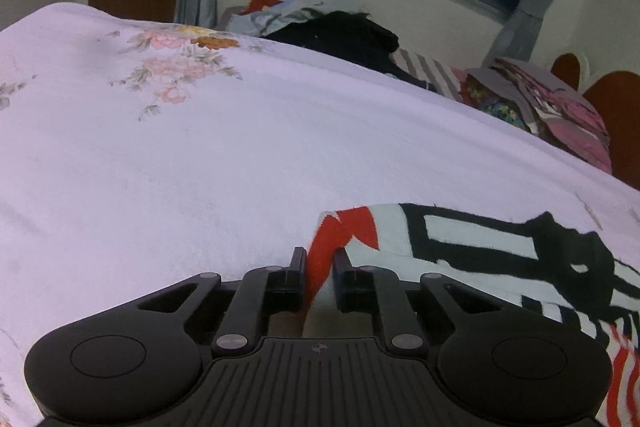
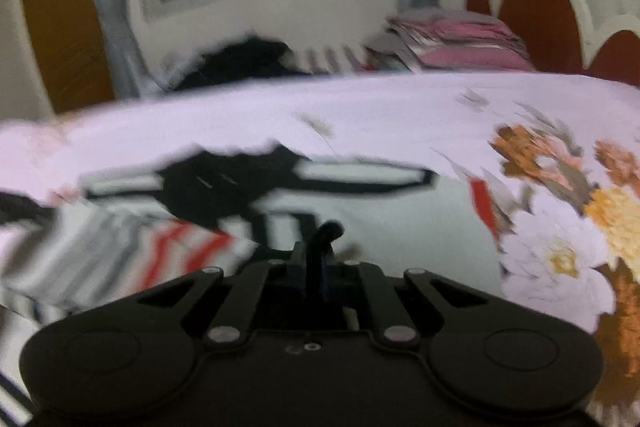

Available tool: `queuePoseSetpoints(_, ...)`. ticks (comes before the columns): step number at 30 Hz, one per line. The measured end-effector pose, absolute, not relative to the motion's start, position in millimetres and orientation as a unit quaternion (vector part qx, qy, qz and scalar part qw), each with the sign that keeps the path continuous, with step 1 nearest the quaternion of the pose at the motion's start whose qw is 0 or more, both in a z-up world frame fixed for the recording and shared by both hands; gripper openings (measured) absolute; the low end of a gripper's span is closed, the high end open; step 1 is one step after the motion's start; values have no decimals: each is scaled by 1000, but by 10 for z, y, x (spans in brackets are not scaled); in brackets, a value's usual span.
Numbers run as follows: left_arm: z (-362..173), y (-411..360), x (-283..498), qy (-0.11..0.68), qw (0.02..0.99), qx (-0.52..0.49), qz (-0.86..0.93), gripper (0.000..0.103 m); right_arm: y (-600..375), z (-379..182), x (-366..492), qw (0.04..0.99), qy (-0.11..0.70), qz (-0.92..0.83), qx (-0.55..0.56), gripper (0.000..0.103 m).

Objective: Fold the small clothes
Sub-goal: 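Lift the hem with both grippers and fold it toward the collar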

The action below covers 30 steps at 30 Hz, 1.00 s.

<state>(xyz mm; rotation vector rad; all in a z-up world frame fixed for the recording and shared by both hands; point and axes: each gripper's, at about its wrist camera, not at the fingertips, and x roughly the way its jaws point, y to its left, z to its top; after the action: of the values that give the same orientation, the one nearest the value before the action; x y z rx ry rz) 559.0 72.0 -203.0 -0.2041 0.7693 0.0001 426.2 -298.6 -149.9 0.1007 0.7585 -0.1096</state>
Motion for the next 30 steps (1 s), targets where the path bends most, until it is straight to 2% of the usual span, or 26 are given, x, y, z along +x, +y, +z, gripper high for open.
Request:
queuePoseSetpoints(3,-1990,710,5615,381,920,-86,-2,13,-3018,-1488,4259,926,371,-49,54,5)
queuePoseSetpoints(4,-1965,706,5606,384,920,-82,-2,14,-3021,-1445,4240,928,364,-53,52,8)
queuePoseSetpoints(5,-1935,701,5599,385,919,-81,0,14,-3044,-1398,4214,931,356,-56,58,15)
queuePoseSetpoints(8,-1848,672,5528,385,920,-72,11,14,-3061,-1262,4166,937,339,-51,71,21)
queuePoseSetpoints(20,-1415,282,4886,366,929,-40,-38,14,-2657,-1101,4096,937,342,16,63,22)
queuePoseSetpoints(26,-1731,108,4483,405,912,-20,-67,14,-2561,-1345,4031,922,384,26,46,22)
queuePoseSetpoints(30,-1883,198,4409,395,916,-9,-65,13,-2655,-1449,3968,919,393,13,20,19)
